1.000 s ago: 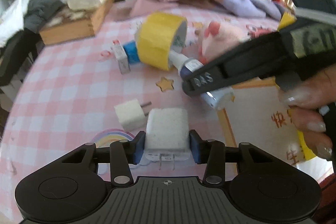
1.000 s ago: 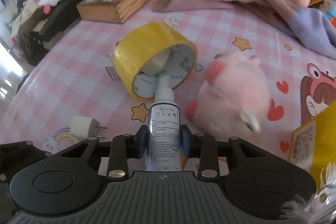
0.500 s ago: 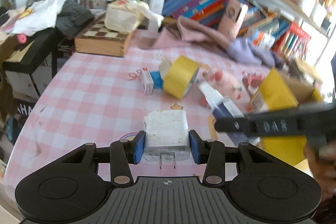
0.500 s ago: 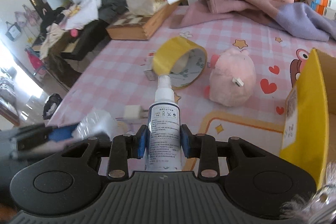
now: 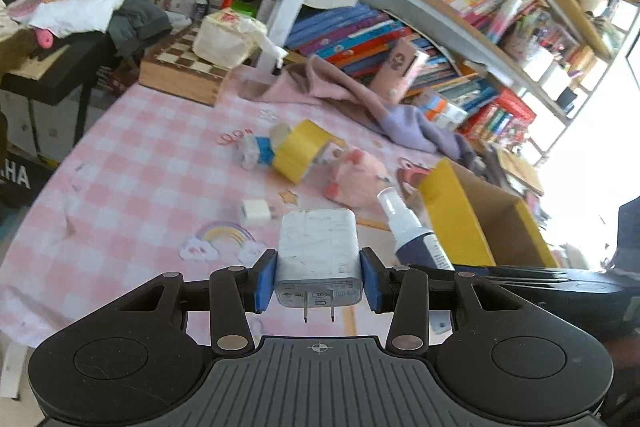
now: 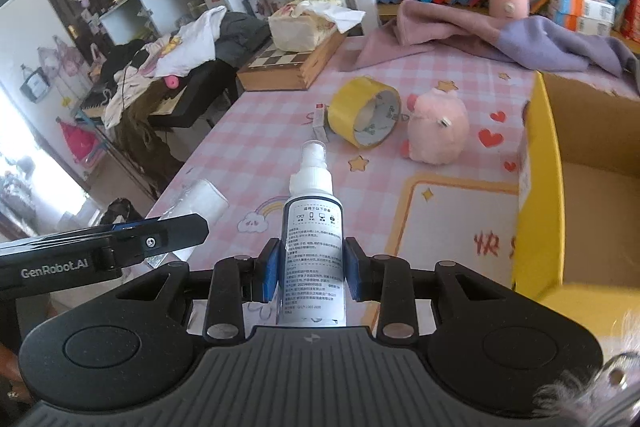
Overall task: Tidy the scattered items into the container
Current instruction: 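Carry the spray bottle and charger over the yellow box with both tools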
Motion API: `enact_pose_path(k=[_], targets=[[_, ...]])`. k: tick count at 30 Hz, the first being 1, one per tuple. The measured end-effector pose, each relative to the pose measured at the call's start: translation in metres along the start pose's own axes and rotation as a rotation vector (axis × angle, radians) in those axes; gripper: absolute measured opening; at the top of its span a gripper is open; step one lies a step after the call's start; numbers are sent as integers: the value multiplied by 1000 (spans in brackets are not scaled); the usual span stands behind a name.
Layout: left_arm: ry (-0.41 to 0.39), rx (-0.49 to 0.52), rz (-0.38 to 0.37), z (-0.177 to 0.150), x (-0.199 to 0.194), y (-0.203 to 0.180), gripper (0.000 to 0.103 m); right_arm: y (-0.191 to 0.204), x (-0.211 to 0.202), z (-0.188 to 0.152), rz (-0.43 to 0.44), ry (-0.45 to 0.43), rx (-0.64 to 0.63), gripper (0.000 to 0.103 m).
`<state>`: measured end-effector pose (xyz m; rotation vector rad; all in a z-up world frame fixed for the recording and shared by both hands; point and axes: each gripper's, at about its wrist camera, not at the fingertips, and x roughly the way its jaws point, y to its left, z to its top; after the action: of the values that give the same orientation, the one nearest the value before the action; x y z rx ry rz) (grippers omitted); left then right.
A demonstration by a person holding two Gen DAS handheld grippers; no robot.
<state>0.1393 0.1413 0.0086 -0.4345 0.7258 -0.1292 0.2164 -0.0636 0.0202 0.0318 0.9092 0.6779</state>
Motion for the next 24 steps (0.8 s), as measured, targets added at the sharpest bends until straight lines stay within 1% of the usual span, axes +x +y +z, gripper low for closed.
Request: enact_pose_path(k=[2, 7, 12, 14, 19, 24], targets=[[5, -8, -21, -6, -9, 1, 42, 2, -7, -8, -7, -3, 13, 31], [20, -22, -63, -28, -31, -1, 42, 14, -26, -33, -27, 14, -12, 31], [56, -47, -117, -51, -39, -7, 42, 27, -39, -67, -22, 29, 40, 31], [58, -46, -131, -56, -41, -9, 42, 30, -45, -76, -27, 35, 46, 31], [56, -45, -175, -63, -43, -19, 42, 26, -63, -91, -71, 24, 70, 31], [92, 6, -243, -65, -30, -42, 42, 11, -86, -105, -138, -10, 120, 31]])
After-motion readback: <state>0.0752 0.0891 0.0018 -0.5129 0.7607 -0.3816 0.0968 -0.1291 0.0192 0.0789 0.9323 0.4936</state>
